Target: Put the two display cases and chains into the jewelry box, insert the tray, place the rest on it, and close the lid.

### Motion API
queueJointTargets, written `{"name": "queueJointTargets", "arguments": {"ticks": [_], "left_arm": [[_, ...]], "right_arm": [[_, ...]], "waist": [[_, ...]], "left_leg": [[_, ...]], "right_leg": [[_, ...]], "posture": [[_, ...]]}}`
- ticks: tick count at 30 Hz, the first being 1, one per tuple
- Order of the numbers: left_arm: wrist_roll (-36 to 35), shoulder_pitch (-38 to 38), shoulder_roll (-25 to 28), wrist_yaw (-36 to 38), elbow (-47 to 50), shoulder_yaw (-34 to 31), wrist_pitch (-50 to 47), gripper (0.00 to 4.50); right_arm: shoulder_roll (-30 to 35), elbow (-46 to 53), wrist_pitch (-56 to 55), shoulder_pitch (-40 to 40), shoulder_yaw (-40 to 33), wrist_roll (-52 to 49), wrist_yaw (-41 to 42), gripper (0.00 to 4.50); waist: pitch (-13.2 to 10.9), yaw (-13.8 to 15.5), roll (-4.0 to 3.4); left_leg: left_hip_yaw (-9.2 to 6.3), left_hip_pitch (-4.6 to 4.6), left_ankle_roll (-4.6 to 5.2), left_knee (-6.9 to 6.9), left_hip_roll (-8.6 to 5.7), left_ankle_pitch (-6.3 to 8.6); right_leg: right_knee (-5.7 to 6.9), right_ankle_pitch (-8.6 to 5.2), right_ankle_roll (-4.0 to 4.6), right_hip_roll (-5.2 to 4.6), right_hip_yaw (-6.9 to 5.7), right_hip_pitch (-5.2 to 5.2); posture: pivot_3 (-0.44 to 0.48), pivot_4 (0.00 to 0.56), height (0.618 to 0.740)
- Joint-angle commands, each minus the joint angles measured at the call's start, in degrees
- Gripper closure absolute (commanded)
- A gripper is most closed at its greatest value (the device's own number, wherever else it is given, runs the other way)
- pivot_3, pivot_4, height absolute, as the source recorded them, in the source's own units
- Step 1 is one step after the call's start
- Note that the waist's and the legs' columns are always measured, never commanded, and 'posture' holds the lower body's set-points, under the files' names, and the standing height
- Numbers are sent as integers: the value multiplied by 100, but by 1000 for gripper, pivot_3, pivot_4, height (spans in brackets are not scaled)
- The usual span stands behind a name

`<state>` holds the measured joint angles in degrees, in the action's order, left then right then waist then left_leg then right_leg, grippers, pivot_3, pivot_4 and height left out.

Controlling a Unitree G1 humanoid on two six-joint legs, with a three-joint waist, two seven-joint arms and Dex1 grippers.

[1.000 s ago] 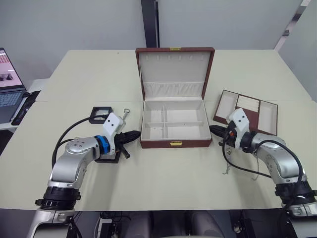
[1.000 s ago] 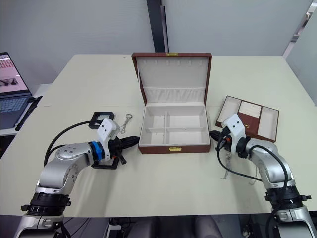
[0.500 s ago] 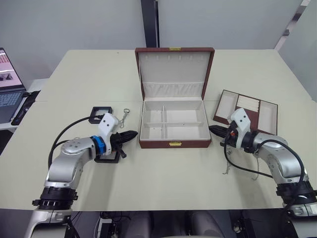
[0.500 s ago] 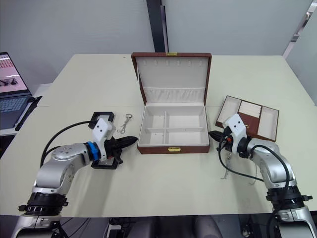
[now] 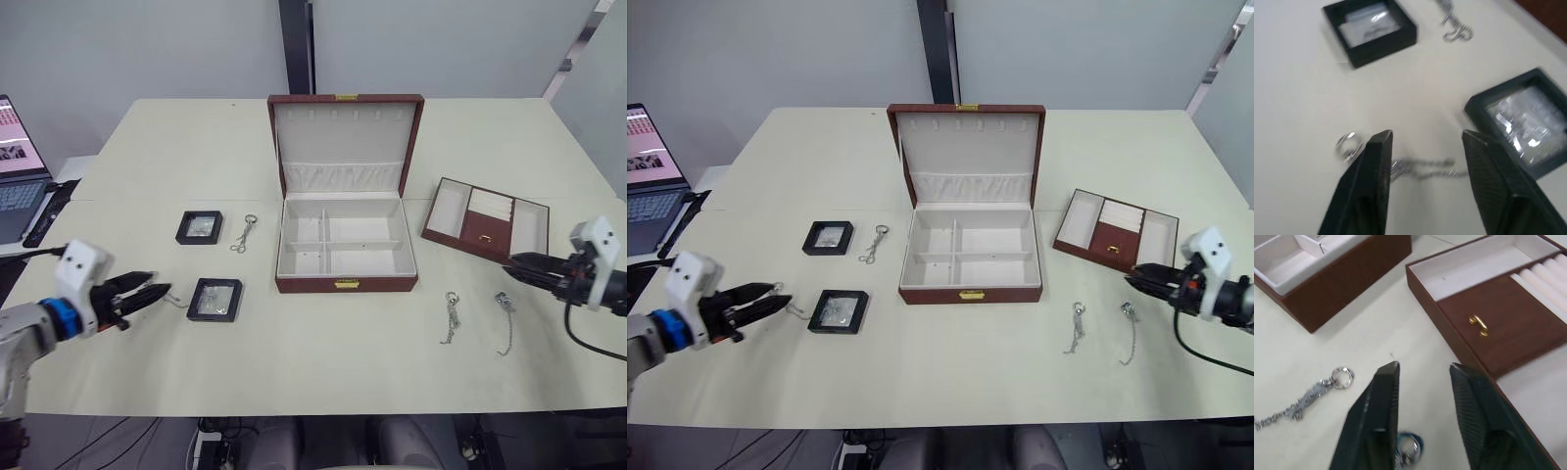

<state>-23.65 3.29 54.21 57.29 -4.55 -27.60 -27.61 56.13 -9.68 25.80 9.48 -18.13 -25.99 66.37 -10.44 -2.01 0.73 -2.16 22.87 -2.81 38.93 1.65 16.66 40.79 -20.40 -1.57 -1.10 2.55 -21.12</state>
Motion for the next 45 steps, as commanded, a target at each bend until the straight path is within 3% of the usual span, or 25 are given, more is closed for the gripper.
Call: {"name": "queueJointTargets", "arguments": {"ticks": [1, 4, 6, 17, 29, 32, 38, 45], "left_arm": [[98, 246, 413, 242, -351, -587, 292, 1135], [171, 442, 673, 435, -700, -759, 458, 159], [196, 534, 762, 510, -846, -855, 517, 0], [325, 742, 761, 535, -1245, -929, 804, 0], [299, 707, 651, 430, -1194, -967, 907, 0], [165, 658, 494, 279, -1028, -1074, 836, 0], [-265, 866, -316, -291, 30, -1330, 424, 0], [-367, 931, -1172, -1130, 835, -1223, 378, 0]], "right_arm": [[320, -429, -384, -92, -256, 44, 447, 1721], [512, -796, -653, -199, -229, 186, 660, 800], [611, -1009, -792, -250, -224, 266, 772, 41], [764, -1605, -1245, -271, -99, 708, 921, 41], [733, -1627, -1252, -69, -92, 688, 972, 41], [638, -1124, -934, -13, -177, 391, 992, 41], [270, 595, 12, 30, -319, -574, 787, 41], [-199, 2018, 626, 398, -10, -1250, 326, 41]], "waist": [[0, 3, 0], [0, 3, 0], [0, 2, 0], [-1, -4, -1], [0, -4, -1], [0, -19, -1], [0, -42, 0], [1, -2, 2]], "left_leg": [[0, 0, 0, 0, 0, 0], [1, 1, 0, -1, -1, 0], [5, 0, 0, -1, -3, 0], [12, -3, 1, -3, 1, 1], [14, -3, 0, -3, 1, 1], [16, -4, 0, -3, 2, 1], [10, -1, 0, -2, 6, 1], [2, 2, 0, 0, 2, 0]], "right_leg": [[0, 0, 0, 0, 0, 0], [-2, 0, 0, 0, 0, 0], [-2, 0, 0, -3, 2, 0], [1, 0, 0, -1, 5, -2], [3, 0, 0, -2, 5, -3], [5, 0, 0, -2, 8, -3], [6, 0, 0, -2, 2, -3], [3, 0, -1, -6, 1, -1]], "posture": [[0, 150, 740], [0, 150, 740], [0, 150, 740], [0, 150, 740], [0, 150, 740], [0, 150, 740], [0, 150, 740], [0, 150, 740]]}}
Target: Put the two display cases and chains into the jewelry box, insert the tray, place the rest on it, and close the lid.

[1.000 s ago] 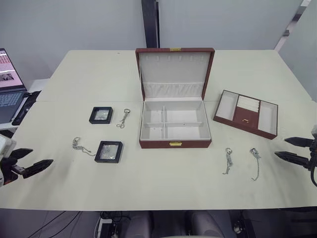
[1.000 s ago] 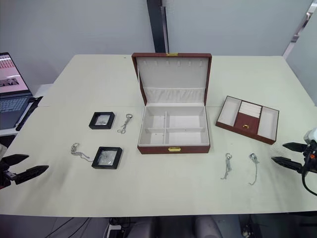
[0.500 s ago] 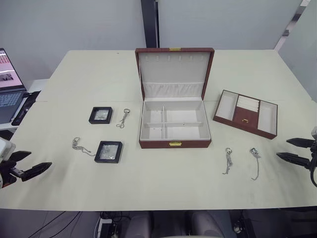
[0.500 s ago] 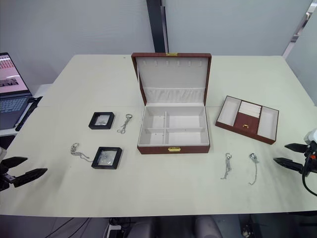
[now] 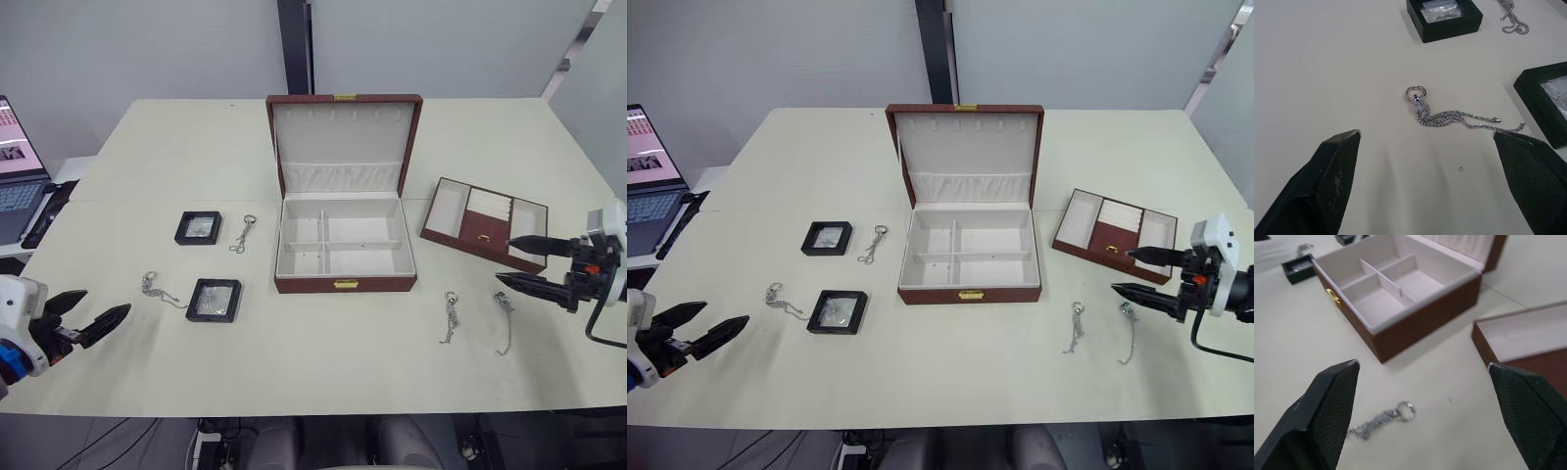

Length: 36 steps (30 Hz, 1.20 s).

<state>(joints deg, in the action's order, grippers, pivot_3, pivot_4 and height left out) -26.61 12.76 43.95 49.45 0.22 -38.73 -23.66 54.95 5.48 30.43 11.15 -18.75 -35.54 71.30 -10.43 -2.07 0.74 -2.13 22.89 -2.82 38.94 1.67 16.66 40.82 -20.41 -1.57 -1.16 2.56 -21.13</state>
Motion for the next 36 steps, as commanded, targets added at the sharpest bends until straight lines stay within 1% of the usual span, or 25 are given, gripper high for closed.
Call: {"name": "queueJointTargets", "arguments": {"ticks": [1, 4, 5, 7, 9, 13, 17, 24, 36], "left_arm": [[-86, -45, -288, -491, 431, -91, 1, 0], [-20, -229, -953, -1167, 661, 113, 164, 0], [22, -274, -1082, -1304, 691, 159, 210, 0], [135, -355, -1267, -1503, 684, 277, 338, 0], [272, -562, -1503, -1852, 540, 423, 508, 0], [451, -832, -1765, -2292, 329, 568, 773, 0], [492, -826, -1842, -2391, 324, 688, 833, 0], [558, -1116, -1757, -2445, -69, 886, 863, 0], [867, -1169, -1634, -2436, -496, 1316, 783, 0]], "right_arm": [[-160, 672, 218, 357, 163, -361, -230, 41], [-505, 1124, 268, 967, 765, -370, -429, 41], [-585, 1181, 296, 1101, 877, -357, -483, 41], [-720, 1198, 262, 1285, 1073, -290, -521, 41], [-866, 1186, 170, 1467, 1347, -174, -538, 41], [-988, 1045, 52, 1646, 1606, 0, -526, 41], [-970, 1052, 9, 1593, 1663, 59, -489, 41], [-984, 997, -4, 1568, 1665, 77, -475, 41], [-952, 1046, -21, 1364, 1583, 74, -533, 41]], "waist": [[0, 9, 0], [2, 1, -2], [3, 4, 2], [6, 24, 16], [14, 47, 35], [19, 65, 42], [21, 52, 46], [22, 39, 47], [23, 38, 46]], "left_leg": [[-1, 0, 0, 1, 0, 0], [2, -5, 0, 1, 1, 0], [-2, -4, 0, 2, 1, 0], [-6, 0, -1, 2, 0, 0], [-13, 4, -1, 2, 1, 0], [-15, 4, -1, 5, -5, -1], [-15, 4, -1, 6, -3, 0], [-15, 1, -1, 5, -1, -1], [-13, 0, -1, 5, -2, -1]], "right_leg": [[1, 0, 0, 0, 0, 0], [2, 0, 0, 1, 2, 0], [3, 0, 0, 1, -1, 1], [2, 0, 0, 1, -2, 0], [-1, 0, 0, 1, -3, 0], [-1, 0, 0, -5, -7, 3], [-1, 0, 0, -4, -11, 2], [3, 0, 0, -2, -15, 2], [2, 0, 0, -2, -15, 2]], "posture": [[0, 150, 740], [0, 150, 740], [0, 150, 740], [0, 150, 740], [0, 150, 740], [0, 150, 740], [0, 150, 740], [0, 150, 740], [0, 150, 740]]}}
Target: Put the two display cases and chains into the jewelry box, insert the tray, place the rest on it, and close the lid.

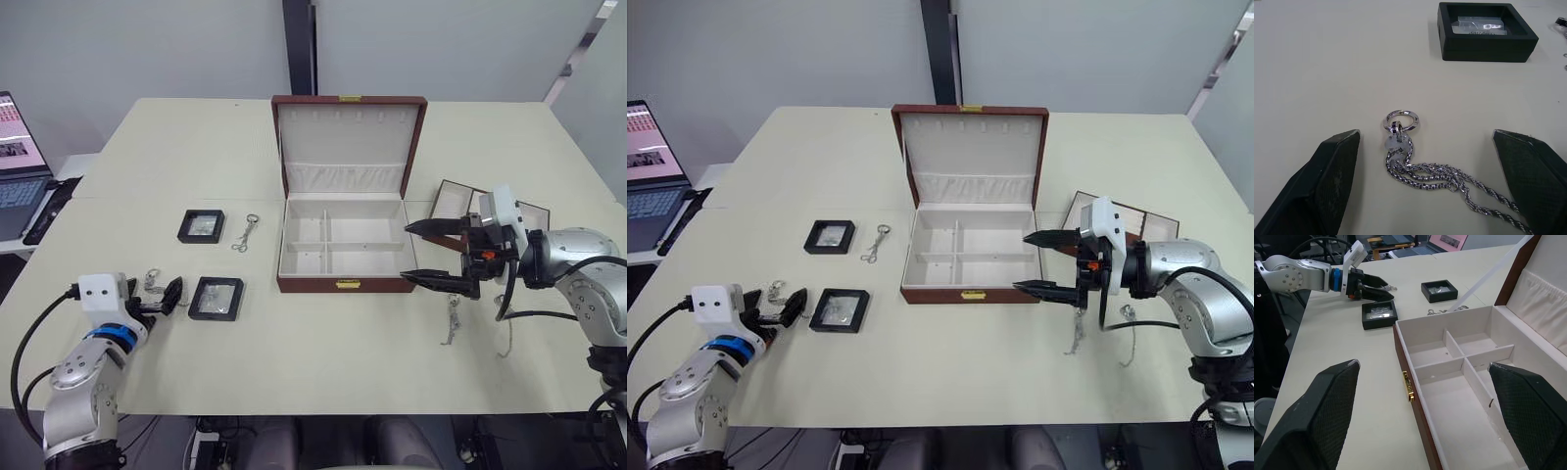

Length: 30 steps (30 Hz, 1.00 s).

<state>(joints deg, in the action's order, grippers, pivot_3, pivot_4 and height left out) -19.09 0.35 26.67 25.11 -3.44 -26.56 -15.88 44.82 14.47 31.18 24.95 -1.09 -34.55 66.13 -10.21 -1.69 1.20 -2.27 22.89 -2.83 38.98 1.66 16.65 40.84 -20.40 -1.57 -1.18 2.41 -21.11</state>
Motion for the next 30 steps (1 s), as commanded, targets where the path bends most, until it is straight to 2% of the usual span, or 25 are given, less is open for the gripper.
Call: {"name": "queueJointTargets", "arguments": {"ticks": [1, 2, 5, 16, 18, 25, 30], "left_arm": [[139, 73, 110, -10, -172, 111, 15, 0], [135, 70, 119, -14, -198, 109, 25, 0], [111, 102, 145, -8, -274, 69, 50, 628], [-105, 533, 103, -44, -277, -168, -10, 4003], [-116, 521, 101, -54, -297, -167, 9, 4422], [-208, 361, 95, 0, -420, -175, 200, 4422], [-763, 420, -19, 275, 61, -281, 172, 4422]], "right_arm": [[61, 148, -101, -23, -186, -18, -25, 41], [63, 149, -106, -30, -189, -14, -31, 41], [72, 144, -117, -35, -192, -9, -35, 0], [126, 50, -163, 26, -212, -1, -9, 0], [121, 26, -161, 60, -205, -7, -10, 0], [101, -63, -192, 147, -190, 13, -15, 0], [115, -67, -165, 182, -261, -35, -52, 0]], "waist": [[1, 0, -1], [1, 0, -2], [2, -5, -3], [11, -39, -19], [18, -39, -30], [27, -39, -45], [27, -34, -44]], "left_leg": [[-1, -1, 0, 0, 0, 0], [-1, -1, 0, 0, 0, 0], [2, -2, 0, 0, 0, 0], [6, -11, 0, -4, 3, 0], [6, -11, 0, -4, 2, 0], [8, -11, 0, -4, 2, 0], [8, -7, 0, -4, 2, 0]], "right_leg": [[0, 0, 0, 0, 0, 0], [0, 0, 0, 0, 0, 0], [0, 0, 0, 0, 0, 0], [2, 0, 0, 2, 5, 0], [2, 0, 0, 2, 5, 0], [2, 0, 0, 2, 6, 1], [0, 0, 0, 1, 5, 0]], "posture": [[0, 150, 740], [0, 150, 740], [0, 150, 740], [0, 150, 740], [0, 150, 740], [0, 150, 740], [0, 150, 740]]}}
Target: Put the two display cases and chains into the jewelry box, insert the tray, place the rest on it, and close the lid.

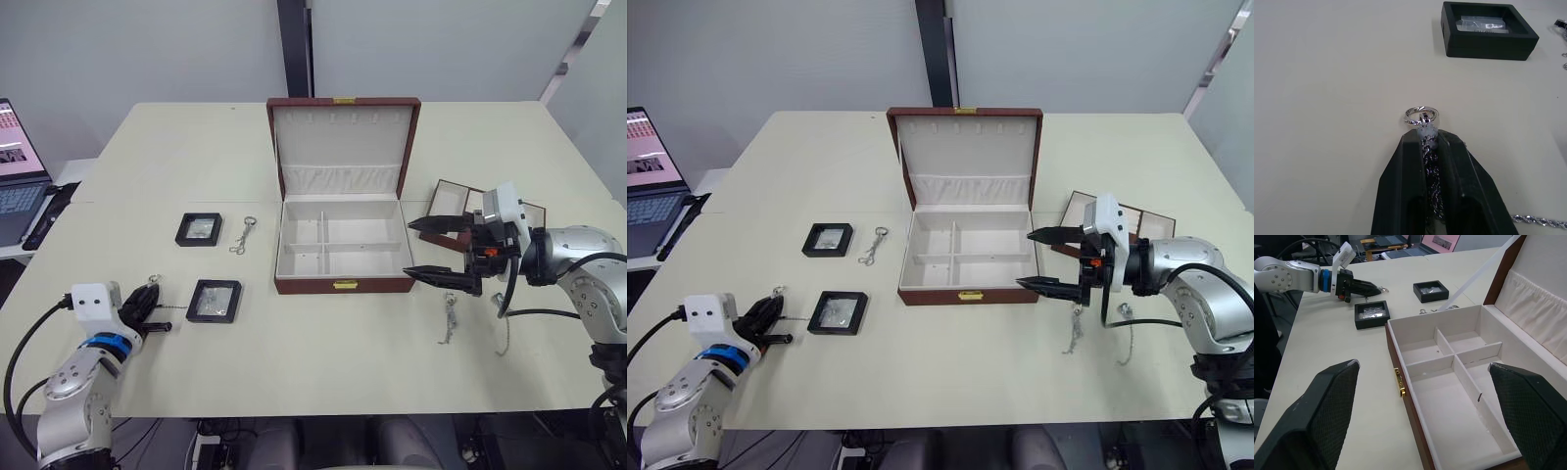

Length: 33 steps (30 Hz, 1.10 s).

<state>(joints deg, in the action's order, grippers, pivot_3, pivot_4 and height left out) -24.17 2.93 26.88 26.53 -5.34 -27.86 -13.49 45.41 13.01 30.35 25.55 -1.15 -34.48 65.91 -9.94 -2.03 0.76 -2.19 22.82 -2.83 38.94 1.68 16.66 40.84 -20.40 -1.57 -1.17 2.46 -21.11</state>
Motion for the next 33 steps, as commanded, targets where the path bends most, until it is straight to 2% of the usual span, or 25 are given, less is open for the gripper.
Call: {"name": "queueJointTargets", "arguments": {"ticks": [1, 8, 16, 21, 25, 33], "left_arm": [[-398, 228, -51, 182, 458, -187, -116, 4422], [-1055, 479, 122, 239, 1629, -314, -655, 4422], [-1658, 201, 572, 320, 2457, -223, -1387, 4422], [-1848, -289, 923, 411, 2694, 44, -1858, 4422], [-1894, -959, 1203, 660, 2587, 479, -2174, 4422], [-1595, -2319, 1279, 1202, 1869, 1421, -2300, 4422]], "right_arm": [[61, 98, -40, 138, -293, -93, -45, 0], [50, 118, 85, 223, -440, -234, -114, 0], [-10, 44, 34, 266, -450, -192, -227, 0], [-37, 141, 47, 151, -560, -209, -394, 0], [-30, 306, 99, -64, -717, -237, -590, 0], [-4, 782, 201, -624, -1074, -312, -1028, 0]], "waist": [[0, 6, 1], [-2, 27, 7], [-2, 19, 7], [-3, 26, 9], [-5, 42, 12], [-8, 24, 16]], "left_leg": [[0, 1, 0, 0, 0, 0], [-14, 8, 0, 2, 0, 0], [-12, 8, 0, 1, -1, 0], [-15, 9, 0, 2, -2, 0], [-14, 11, 0, 2, -6, 0], [-9, 9, -1, 2, -5, -1]], "right_leg": [[-1, 0, 0, 0, 0, 0], [-3, 0, 0, -1, 5, 2], [-4, 0, 0, 0, 4, 2], [-5, 0, 0, 1, 4, 3], [-7, 0, 0, 1, 2, 4], [-5, 0, 0, 7, -1, 2]], "posture": [[0, 150, 740], [0, 150, 740], [0, 150, 740], [0, 150, 740], [0, 150, 740], [0, 150, 740]]}}
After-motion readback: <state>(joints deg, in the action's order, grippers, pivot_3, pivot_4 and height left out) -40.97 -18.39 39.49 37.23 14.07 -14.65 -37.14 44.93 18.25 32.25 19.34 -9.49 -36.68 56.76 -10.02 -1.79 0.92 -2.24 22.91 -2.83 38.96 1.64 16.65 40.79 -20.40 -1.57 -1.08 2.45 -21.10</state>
